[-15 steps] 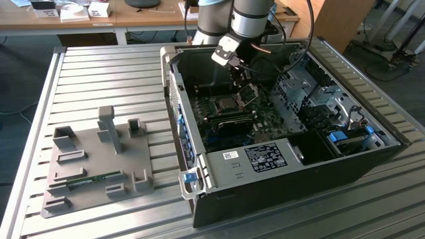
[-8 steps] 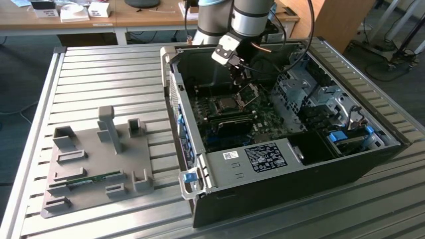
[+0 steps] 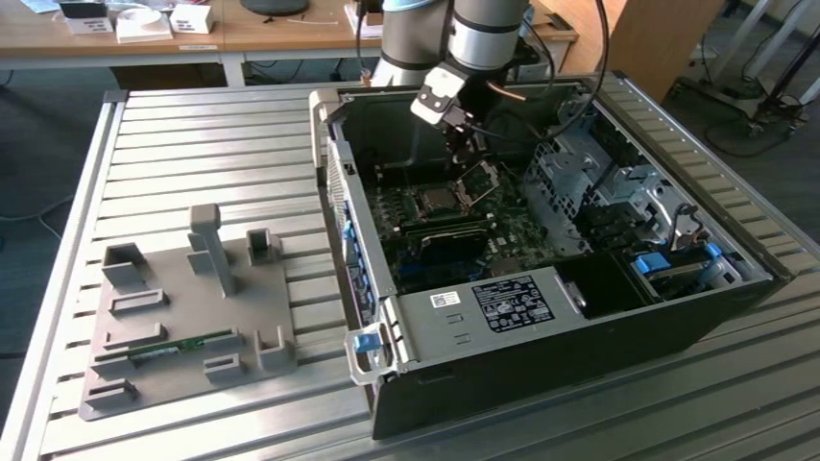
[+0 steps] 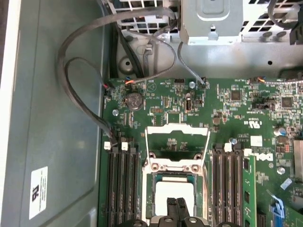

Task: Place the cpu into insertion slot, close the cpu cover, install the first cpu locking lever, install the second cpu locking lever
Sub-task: 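Place the cpu into insertion slot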

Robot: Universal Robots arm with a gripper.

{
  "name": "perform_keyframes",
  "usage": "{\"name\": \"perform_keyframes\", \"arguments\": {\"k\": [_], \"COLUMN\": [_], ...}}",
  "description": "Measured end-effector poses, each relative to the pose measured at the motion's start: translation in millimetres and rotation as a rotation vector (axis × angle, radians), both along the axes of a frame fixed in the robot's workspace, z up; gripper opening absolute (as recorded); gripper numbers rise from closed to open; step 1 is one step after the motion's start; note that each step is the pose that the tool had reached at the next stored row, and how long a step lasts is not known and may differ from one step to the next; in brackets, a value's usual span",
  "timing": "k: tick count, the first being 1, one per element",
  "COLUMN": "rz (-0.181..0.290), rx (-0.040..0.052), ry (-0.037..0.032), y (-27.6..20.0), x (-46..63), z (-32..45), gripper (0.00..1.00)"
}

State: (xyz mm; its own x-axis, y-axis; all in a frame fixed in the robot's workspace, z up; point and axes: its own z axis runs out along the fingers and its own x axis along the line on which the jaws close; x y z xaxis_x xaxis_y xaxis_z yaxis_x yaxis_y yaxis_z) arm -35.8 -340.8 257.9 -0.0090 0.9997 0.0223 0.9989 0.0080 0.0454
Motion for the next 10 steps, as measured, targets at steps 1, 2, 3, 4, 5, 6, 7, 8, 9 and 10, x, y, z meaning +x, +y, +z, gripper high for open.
{"name": "perform_keyframes", "arguments": {"k": [1, 2, 3, 4, 5, 6, 7, 8, 9, 10], "rz": [0.000, 0.000, 0.000, 0.000, 0.000, 0.000, 0.000, 0.000, 0.000, 0.000], "rx": [0.0001, 0.0001, 0.0001, 0.0002, 0.0001, 0.0002, 0.0001, 0.0001, 0.0001, 0.0001], "ry": [0.0000, 0.0000, 0.0000, 0.0000, 0.0000, -0.0001, -0.0001, 0.0000, 0.0000, -0.0001], "y": [0.0, 0.0, 0.0, 0.0, 0.0, 0.0, 0.0, 0.0, 0.0, 0.0], "x": [1.5, 3.1, 4.7, 6.5, 8.2, 9.8, 11.5, 13.0, 14.5, 16.2], "z": [0.0, 0.0, 0.0, 0.0, 0.0, 0.0, 0.0, 0.0, 0.0, 0.0], "gripper": [0.11, 0.11, 0.11, 0.11, 0.11, 0.11, 0.11, 0.11, 0.11, 0.11]}}
